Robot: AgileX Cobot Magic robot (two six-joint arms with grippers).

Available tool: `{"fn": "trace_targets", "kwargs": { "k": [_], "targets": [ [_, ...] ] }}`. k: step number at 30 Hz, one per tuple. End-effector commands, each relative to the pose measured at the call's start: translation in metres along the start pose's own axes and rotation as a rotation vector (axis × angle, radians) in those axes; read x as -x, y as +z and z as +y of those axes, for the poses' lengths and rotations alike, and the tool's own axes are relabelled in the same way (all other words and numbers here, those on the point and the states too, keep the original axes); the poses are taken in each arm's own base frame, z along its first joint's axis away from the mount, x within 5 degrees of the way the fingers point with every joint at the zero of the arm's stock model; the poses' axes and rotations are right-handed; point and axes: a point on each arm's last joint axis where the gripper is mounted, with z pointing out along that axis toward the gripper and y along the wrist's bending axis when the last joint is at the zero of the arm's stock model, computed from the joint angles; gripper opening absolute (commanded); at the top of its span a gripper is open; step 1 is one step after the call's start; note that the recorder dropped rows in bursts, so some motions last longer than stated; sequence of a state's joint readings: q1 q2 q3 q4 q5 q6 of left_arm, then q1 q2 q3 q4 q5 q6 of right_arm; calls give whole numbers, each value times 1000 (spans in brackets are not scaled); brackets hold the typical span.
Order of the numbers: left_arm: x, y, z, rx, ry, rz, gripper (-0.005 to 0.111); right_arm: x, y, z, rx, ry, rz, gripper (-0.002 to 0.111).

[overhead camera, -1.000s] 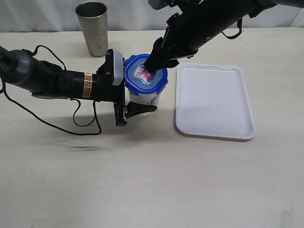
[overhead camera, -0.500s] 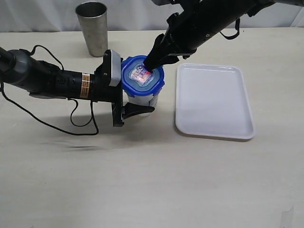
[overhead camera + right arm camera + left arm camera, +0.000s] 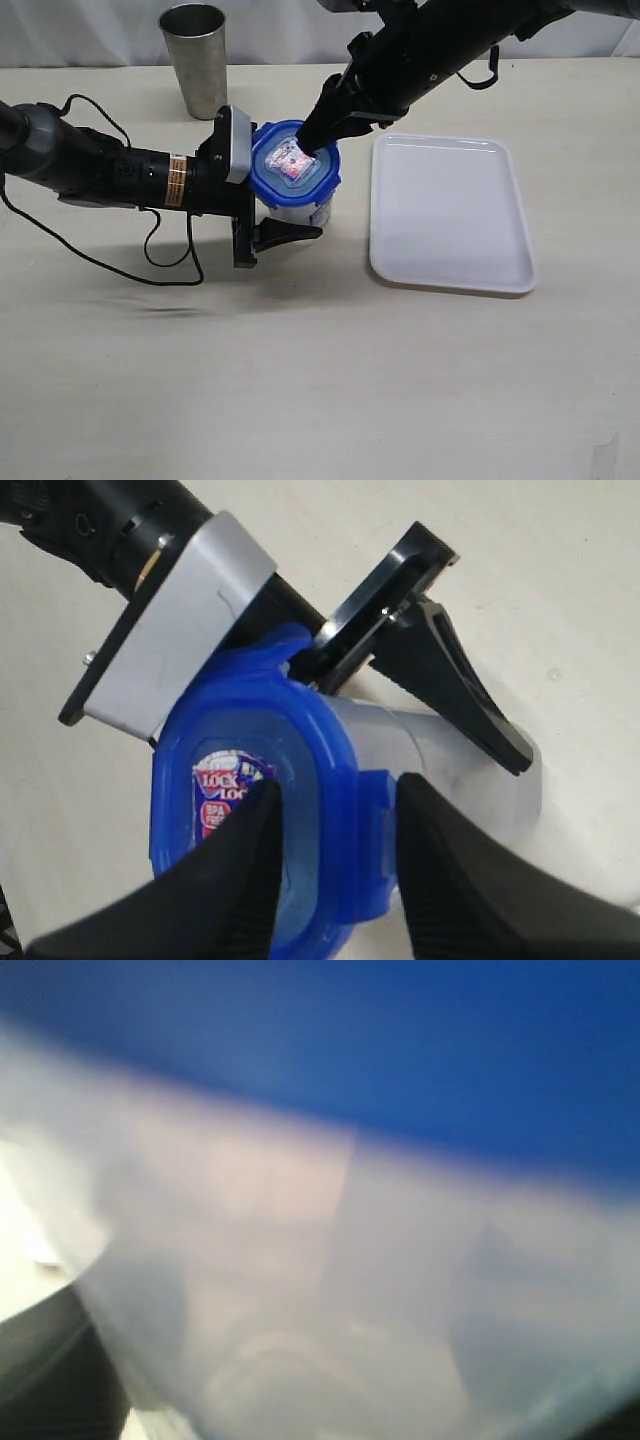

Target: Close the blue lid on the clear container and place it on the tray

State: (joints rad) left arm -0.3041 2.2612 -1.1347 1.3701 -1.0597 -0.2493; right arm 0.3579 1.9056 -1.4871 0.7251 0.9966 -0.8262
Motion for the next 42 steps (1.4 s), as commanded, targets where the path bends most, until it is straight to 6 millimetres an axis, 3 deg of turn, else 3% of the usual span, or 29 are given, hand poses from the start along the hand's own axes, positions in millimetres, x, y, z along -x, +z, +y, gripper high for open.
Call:
{"fn": "trace_targets", "kwargs": {
  "k": [1,8,12,19,23,27,32,42],
  "targets": [
    [-7,-2,1,19,-55,45,0,-14,-6,-9,-117,-145,130,32],
    [-5,-8,4,30,-99,-8,0,-10,-36,2,-215,-238,131,35],
    [-7,-8,3,14,-2,14,0,-4,-52,18,-212,-332,87,35],
    [-18,-9,6,32,141,151,0,8,-82,62,-181,-779,-23,36],
    [-11,-14,7,-4,213,206,0,13,-74,87,-252,-972,31,36],
    [3,-21,4,-7,243,203,0,13,-50,97,-271,-1079,144,36],
    [8,-24,0,-14,264,194,0,11,-24,92,-291,-1155,273,36],
    [10,-24,0,-18,262,168,0,11,6,75,-300,-1155,300,36]
  ]
}}
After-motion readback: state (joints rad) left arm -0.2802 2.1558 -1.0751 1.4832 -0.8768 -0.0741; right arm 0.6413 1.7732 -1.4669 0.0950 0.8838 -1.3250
